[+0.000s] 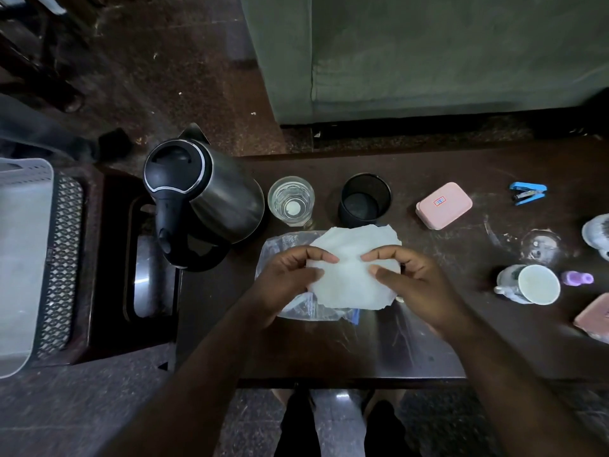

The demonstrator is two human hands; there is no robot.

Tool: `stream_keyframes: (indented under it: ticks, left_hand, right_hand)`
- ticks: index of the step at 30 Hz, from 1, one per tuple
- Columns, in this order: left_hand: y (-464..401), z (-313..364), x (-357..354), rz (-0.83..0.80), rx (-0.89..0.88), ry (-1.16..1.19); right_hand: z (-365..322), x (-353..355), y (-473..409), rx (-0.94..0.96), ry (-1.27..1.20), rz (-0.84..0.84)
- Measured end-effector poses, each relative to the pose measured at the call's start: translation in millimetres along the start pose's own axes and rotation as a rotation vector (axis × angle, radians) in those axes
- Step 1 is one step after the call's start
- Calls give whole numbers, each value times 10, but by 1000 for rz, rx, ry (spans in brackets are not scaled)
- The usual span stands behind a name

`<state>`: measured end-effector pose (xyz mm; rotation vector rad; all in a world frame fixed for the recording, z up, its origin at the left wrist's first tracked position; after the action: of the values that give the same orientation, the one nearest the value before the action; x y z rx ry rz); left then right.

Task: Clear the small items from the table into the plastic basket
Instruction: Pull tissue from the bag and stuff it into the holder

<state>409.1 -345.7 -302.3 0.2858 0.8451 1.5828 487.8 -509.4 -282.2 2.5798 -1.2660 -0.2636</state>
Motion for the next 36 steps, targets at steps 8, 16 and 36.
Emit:
stream_keyframes:
  ticks: [8, 16, 36]
  left_hand:
    - [-23, 124, 54, 188, -43, -244]
    - [10, 636, -53, 328, -329, -642]
    - [-243, 358, -134, 558, -17, -588]
  right_hand:
    - [-117, 196, -37, 69, 402, 108]
    - [-778, 283, -12, 430, 716, 124]
    - [-1066, 181, -882, 349, 935, 301]
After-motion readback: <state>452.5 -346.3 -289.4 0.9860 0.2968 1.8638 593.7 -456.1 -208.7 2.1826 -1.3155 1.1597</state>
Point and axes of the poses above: each hand's wrist, its own y-axis away from the middle knuckle, its own x-axis out of the back of the hand, z = x × y, the point moved 10 cm from there along -y, towards the middle knuckle, and after that the axes turned 11 degrees about x, right-handed, at the moved point
